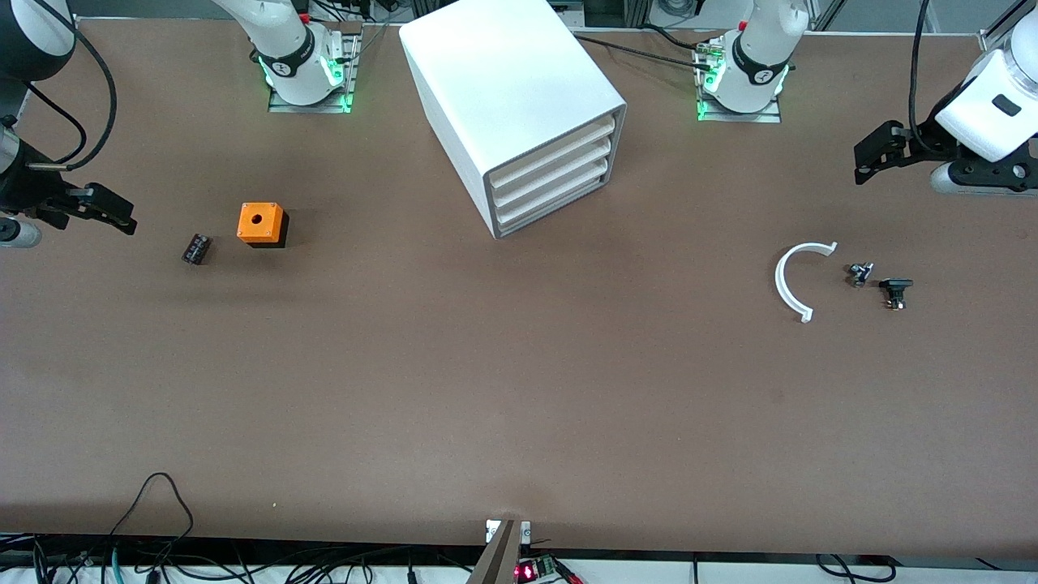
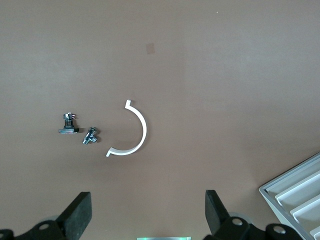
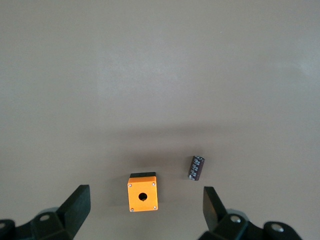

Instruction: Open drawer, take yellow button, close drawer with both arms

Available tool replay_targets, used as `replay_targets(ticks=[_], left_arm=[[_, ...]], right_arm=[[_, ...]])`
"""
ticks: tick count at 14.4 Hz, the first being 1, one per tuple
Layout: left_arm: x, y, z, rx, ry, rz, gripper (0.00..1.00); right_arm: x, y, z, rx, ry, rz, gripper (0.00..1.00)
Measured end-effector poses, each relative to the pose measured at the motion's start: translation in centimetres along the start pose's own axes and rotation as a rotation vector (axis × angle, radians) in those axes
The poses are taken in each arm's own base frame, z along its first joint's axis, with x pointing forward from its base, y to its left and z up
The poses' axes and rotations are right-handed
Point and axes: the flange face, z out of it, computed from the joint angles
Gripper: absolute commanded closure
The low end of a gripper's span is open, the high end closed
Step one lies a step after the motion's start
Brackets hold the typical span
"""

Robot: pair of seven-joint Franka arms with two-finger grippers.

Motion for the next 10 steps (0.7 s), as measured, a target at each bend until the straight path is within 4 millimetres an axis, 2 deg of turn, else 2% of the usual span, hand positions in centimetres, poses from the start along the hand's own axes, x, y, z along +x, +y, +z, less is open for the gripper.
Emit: replay_targets(ticks=[4,10], left_arm=[[-0.2,-0.1,0.6,0.001,-0.039,-0.001,0.00],[2.0,0.2,6.3,-0.004,-0.155,0.004,0.00]], right_arm=[[0.0,0.0,-0.1,0.000,0.002,0.000,0.00],[0.0,0.0,-0.1,0.000,0.002,0.001,0.00]])
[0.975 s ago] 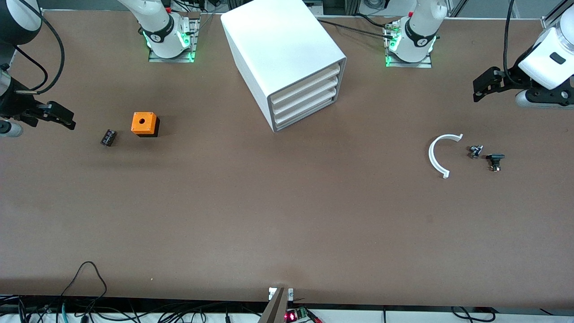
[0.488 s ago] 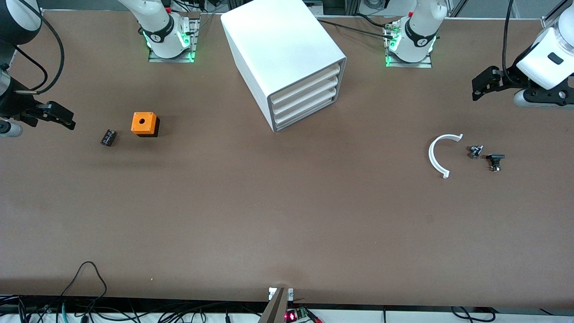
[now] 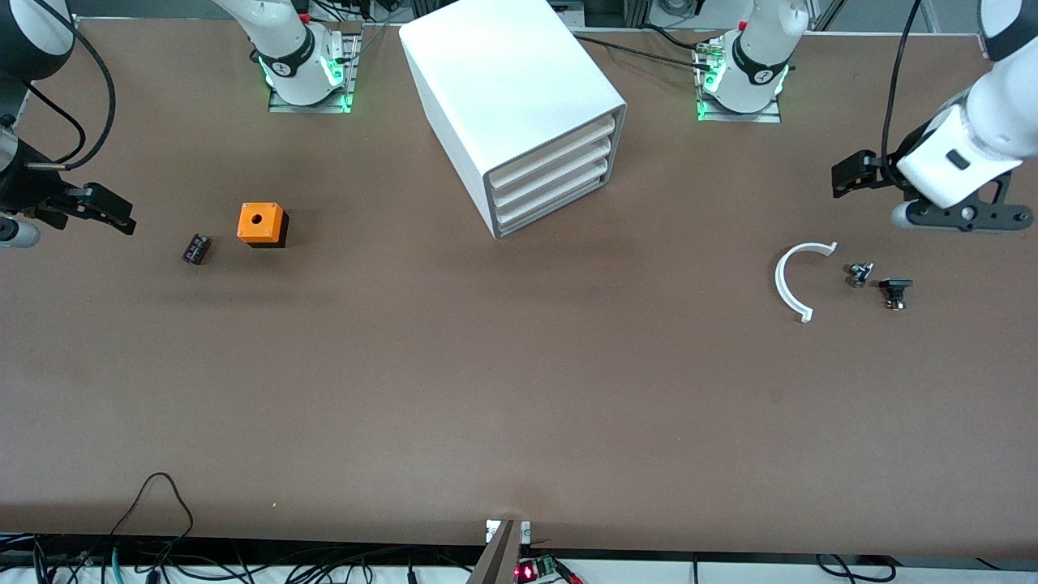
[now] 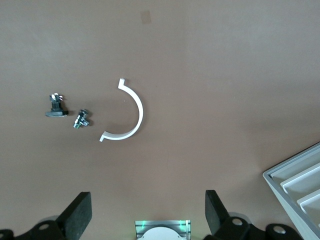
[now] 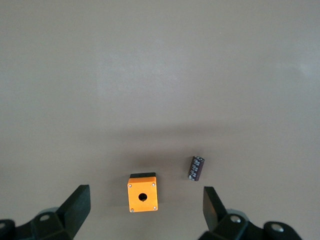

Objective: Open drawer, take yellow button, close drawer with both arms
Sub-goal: 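Move the left gripper to the lowest cabinet drawer front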

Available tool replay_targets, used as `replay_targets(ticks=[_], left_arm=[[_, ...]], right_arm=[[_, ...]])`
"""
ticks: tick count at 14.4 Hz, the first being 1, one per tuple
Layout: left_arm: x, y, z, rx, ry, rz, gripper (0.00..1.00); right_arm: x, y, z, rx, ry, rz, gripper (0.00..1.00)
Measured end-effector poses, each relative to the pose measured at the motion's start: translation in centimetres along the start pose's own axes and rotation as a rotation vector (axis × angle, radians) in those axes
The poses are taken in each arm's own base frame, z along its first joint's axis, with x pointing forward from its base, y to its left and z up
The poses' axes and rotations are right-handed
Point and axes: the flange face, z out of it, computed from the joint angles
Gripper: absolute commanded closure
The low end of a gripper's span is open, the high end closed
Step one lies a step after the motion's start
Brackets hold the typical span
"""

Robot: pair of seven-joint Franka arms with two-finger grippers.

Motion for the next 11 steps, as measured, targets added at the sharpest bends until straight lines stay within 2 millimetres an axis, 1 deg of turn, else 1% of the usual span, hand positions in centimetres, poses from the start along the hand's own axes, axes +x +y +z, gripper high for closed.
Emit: replay_targets(ticks=[3,5,6,7,8,11], left_arm=[[1.2,0.3,3.0,-0.009,-0.077,0.015,0.00],[1.8,1.4,5.0,-0.081,-0.128,0.048,0.00],[2.0,2.3,6.8,-0.158,-0.173,0.072,0.00],[2.0,2.8,7.7,-0.213,-0.194,0.088,0.00],[2.0,3.7,8.6,-0.307,-0.220,0.110,0.00],[2.1,5.9,12.9,-0.529,-0.317,0.127,0.00]], right_arm=[[0.0,0.0,0.0,0.000,0.000,0.000,0.00],[0.0,0.0,0.0,0.000,0.000,0.000,0.00],[0.0,-0.2,0.0,0.000,0.000,-0.002,0.00],[0.0,-0.3,0.0,0.000,0.000,-0.004,0.00],[-0.1,-0.3,-0.1,0.000,-0.002,-0.005,0.00],[-0.1,-0.3,-0.2,0.001,-0.002,-0.007,0.00]])
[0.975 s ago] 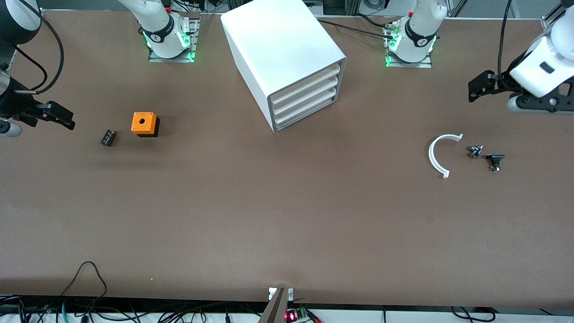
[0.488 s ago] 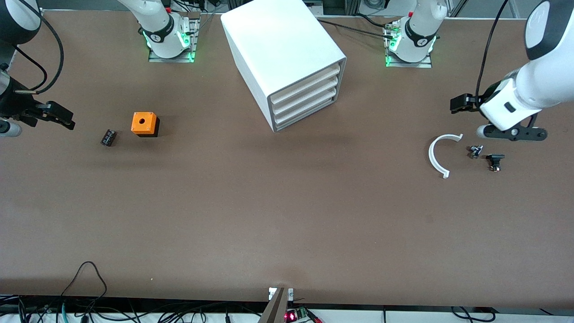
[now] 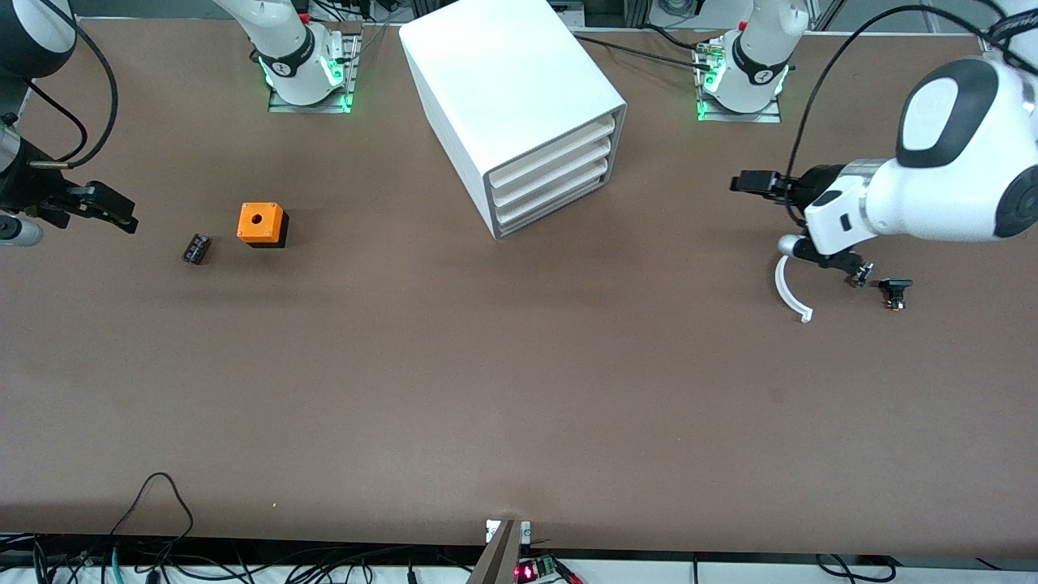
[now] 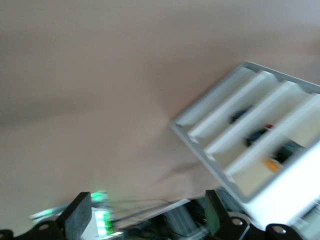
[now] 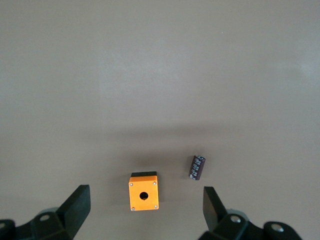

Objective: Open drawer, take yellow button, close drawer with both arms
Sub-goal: 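Move the left gripper to the lowest cabinet drawer front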

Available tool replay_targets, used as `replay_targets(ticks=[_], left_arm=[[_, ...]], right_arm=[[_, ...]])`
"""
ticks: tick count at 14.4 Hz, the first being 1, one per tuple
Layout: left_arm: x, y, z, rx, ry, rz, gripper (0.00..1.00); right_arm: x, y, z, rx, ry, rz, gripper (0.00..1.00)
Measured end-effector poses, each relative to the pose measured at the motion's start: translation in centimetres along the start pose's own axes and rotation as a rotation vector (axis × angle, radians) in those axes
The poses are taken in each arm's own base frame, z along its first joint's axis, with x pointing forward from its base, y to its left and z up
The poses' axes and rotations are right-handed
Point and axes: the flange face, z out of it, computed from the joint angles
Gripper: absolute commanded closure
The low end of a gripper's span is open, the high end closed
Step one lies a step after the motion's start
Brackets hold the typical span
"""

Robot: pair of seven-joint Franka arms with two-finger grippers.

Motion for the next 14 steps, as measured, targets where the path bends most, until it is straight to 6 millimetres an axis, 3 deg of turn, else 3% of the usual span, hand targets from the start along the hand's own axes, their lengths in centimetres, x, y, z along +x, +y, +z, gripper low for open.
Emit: replay_targets(ticks=[8,10,14], left_arm=[[3.7,-2.6,12.8,-0.468,-0.103,0.111,0.00],[4.0,-1.7,15.5,-0.499,-0.117,0.179,0.00],[3.9,2.8,19.1,-0.515,-0.138,0.291,0.00]], right_arm=[[0.0,0.0,-0.7,0.000,0.006,-0.003,0.00],[0.0,0.0,-0.7,0.000,0.005,-0.004,0.00],[0.0,-0.1,-0.6,0.000,-0.003,-0.004,0.00]])
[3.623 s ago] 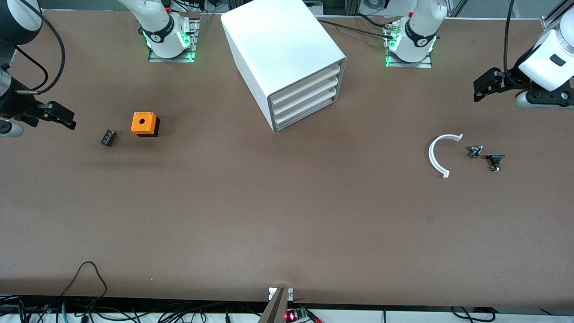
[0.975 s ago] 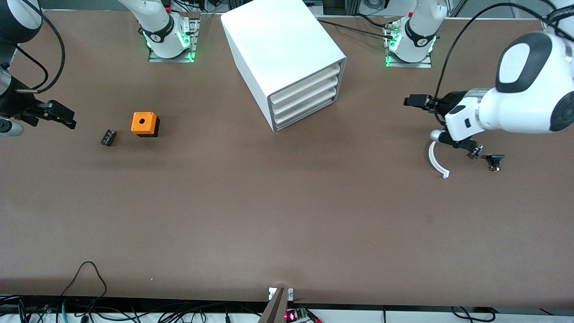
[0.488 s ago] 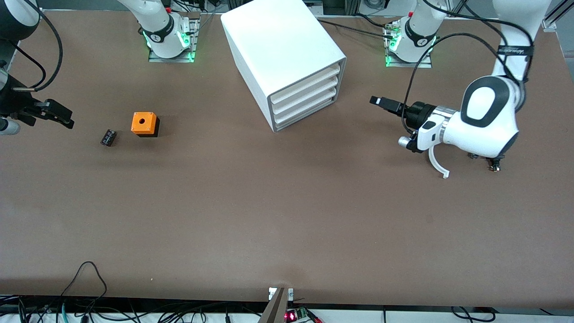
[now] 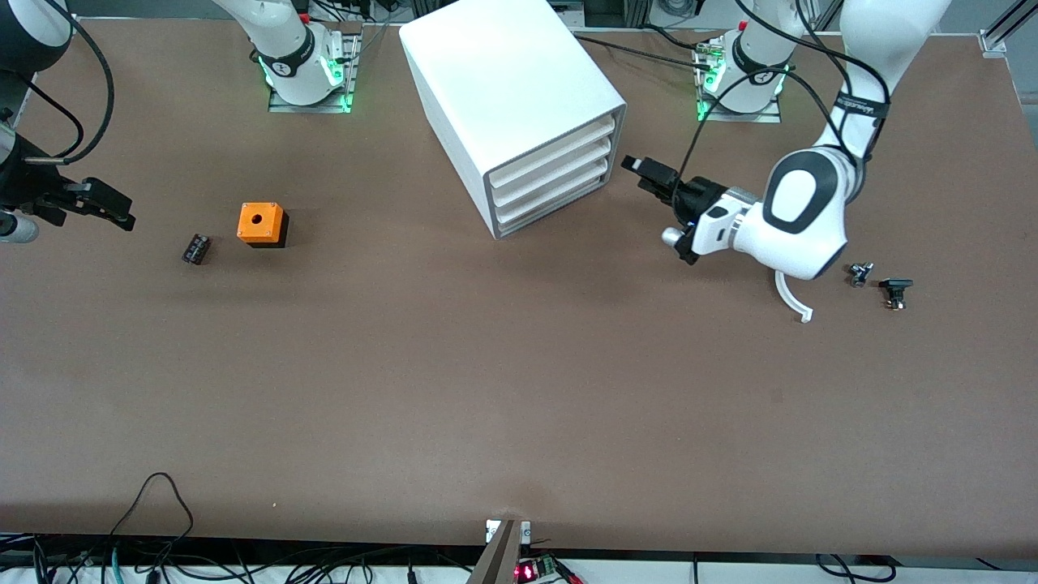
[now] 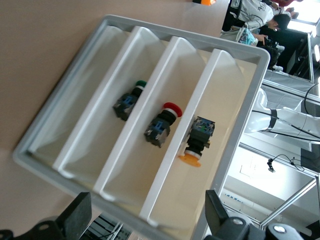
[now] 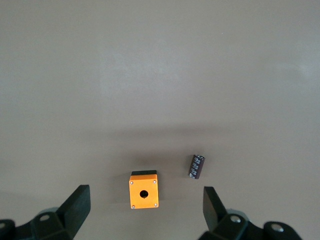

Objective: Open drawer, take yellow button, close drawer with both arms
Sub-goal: 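Move the left gripper to the lowest cabinet drawer front, then pull the drawer open with the left gripper, then release it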

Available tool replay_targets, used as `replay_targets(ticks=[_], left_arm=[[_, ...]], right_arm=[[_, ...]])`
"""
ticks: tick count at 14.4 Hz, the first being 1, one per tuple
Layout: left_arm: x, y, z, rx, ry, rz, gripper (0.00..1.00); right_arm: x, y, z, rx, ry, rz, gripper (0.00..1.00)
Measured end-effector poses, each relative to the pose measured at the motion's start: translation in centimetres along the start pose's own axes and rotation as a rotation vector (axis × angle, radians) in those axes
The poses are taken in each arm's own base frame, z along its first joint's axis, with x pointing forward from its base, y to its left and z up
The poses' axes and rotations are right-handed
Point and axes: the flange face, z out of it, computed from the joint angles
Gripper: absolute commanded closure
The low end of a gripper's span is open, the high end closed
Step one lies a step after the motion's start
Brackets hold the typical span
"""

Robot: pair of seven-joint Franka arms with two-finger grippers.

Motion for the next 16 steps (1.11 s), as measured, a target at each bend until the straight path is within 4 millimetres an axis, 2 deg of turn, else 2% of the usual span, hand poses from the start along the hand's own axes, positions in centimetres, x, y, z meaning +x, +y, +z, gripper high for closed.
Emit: replay_targets(ticks=[2,4,5,10,11,12,13,14,15,16], left_arm=[[0.2,0.3,2.4,0.009,-0.018,0.007,0.03],[0.3,0.3,4.4,0.004,-0.033,0.007,0.14],[0.2,0.4,5.2,-0.002,-0.040,0.007,0.14],[-0.2,0.2,6.9,-0.004,-0.068,0.003,0.18],[-0.3,0.1,7.7,-0.001,-0.076,0.003,0.22],[-0.3,0.2,8.6,-0.001,-0.077,0.003,0.32],[-0.3,0.4,9.6,-0.006,-0.073,0.001,0.49],[-0.3,0.5,10.4,-0.006,-0.066,0.001,0.81],[-0.1,0.5,10.7,0.000,-0.051,0.001,1.00],[0.0,0.5,10.7,0.004,-0.045,0.003,1.00]], right_arm=[[0.0,0.0,0.0,0.000,-0.002,0.001,0.00],[0.0,0.1,0.0,0.000,-0.004,0.001,0.00],[0.0,0.1,0.1,0.000,-0.005,0.001,0.00],[0.0,0.2,0.1,0.000,-0.007,0.004,0.00],[-0.1,0.2,0.1,0.000,-0.007,0.004,0.00],[-0.1,0.2,0.1,0.000,-0.007,0.004,0.00],[-0.1,0.2,0.1,0.000,-0.008,0.004,0.00],[-0.1,0.2,0.1,0.000,-0.008,0.005,0.00],[-0.1,0.2,0.1,0.000,-0.008,0.005,0.00],[-0.1,0.2,0.1,0.000,-0.008,0.005,0.00]])
